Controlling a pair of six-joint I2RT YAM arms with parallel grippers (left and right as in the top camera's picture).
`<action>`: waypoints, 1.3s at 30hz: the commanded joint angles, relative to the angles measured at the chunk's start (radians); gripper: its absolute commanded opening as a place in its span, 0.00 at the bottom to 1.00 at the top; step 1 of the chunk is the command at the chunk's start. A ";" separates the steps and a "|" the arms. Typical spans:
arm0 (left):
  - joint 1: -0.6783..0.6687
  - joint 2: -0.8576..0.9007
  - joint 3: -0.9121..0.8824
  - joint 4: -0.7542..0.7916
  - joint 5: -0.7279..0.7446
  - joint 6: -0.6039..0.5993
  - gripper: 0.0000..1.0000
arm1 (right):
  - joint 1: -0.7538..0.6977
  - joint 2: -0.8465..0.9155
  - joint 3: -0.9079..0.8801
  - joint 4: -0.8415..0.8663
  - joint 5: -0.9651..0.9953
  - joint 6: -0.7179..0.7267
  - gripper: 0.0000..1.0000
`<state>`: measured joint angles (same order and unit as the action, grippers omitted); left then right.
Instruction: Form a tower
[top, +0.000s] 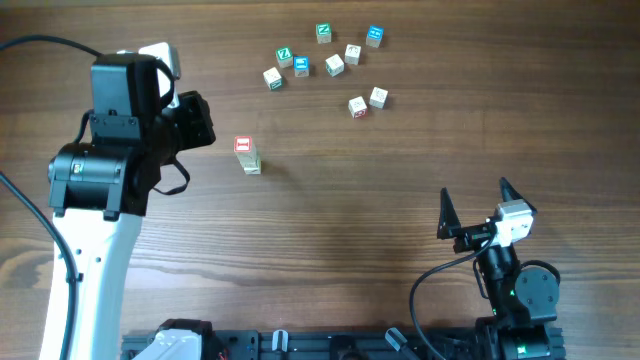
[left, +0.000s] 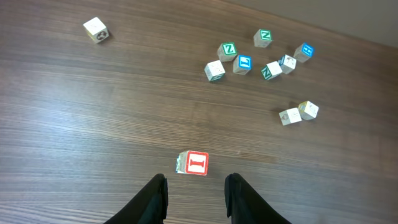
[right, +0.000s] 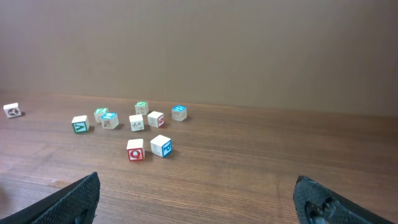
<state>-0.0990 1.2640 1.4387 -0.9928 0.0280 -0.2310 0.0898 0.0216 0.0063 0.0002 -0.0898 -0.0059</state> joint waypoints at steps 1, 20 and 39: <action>-0.004 0.009 0.002 -0.008 -0.114 -0.013 0.33 | -0.003 -0.004 -0.001 0.006 -0.016 -0.014 1.00; 0.190 0.294 0.002 0.625 -0.201 -0.017 0.29 | -0.003 -0.004 -0.001 0.006 -0.016 -0.014 1.00; 0.309 0.914 0.335 0.626 -0.017 -0.140 0.64 | -0.003 -0.004 -0.001 0.005 -0.016 -0.014 1.00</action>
<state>0.2039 2.0964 1.5906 -0.2962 -0.0360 -0.3588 0.0898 0.0219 0.0063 -0.0002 -0.0898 -0.0059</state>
